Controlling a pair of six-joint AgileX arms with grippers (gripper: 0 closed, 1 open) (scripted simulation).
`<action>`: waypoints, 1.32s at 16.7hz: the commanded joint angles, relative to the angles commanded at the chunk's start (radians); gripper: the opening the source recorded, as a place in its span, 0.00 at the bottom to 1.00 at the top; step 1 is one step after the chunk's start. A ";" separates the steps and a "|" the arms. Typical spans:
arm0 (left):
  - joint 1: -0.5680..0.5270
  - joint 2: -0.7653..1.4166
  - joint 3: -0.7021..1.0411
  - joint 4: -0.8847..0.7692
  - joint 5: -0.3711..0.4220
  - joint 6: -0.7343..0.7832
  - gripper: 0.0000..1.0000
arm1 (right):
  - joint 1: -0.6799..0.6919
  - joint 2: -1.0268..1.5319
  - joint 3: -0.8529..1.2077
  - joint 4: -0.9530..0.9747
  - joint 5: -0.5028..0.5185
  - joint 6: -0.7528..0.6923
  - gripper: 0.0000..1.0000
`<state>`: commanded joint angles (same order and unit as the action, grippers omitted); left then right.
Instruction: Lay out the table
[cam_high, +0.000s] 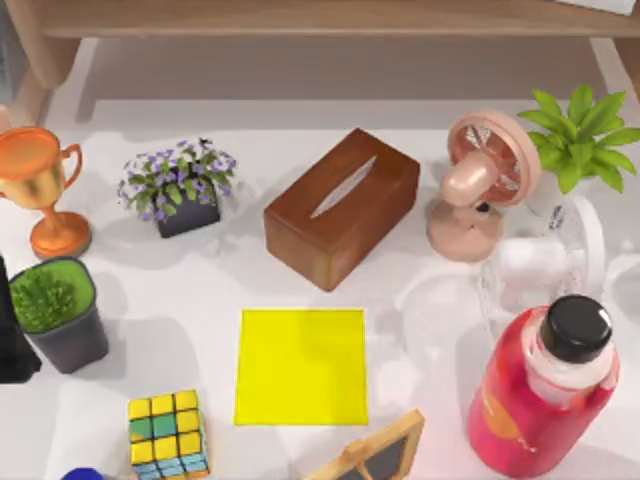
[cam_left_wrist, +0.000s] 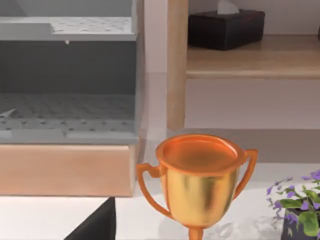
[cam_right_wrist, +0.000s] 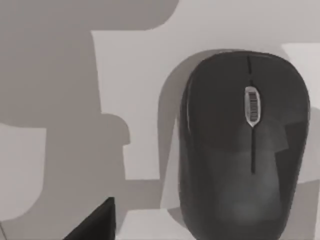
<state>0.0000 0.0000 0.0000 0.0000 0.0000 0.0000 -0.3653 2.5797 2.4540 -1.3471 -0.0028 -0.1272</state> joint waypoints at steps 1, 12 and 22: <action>0.000 0.000 0.000 0.000 0.000 0.000 1.00 | 0.002 0.009 0.012 -0.002 -0.001 0.000 1.00; 0.000 0.000 0.000 0.000 0.000 0.000 1.00 | -0.005 -0.007 -0.043 0.037 -0.002 -0.007 1.00; 0.000 0.000 0.000 0.000 0.000 0.000 1.00 | 0.003 0.019 -0.087 0.107 -0.001 0.001 1.00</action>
<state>0.0000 0.0000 0.0000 0.0000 0.0000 0.0000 -0.3623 2.5992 2.3672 -1.2399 -0.0038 -0.1261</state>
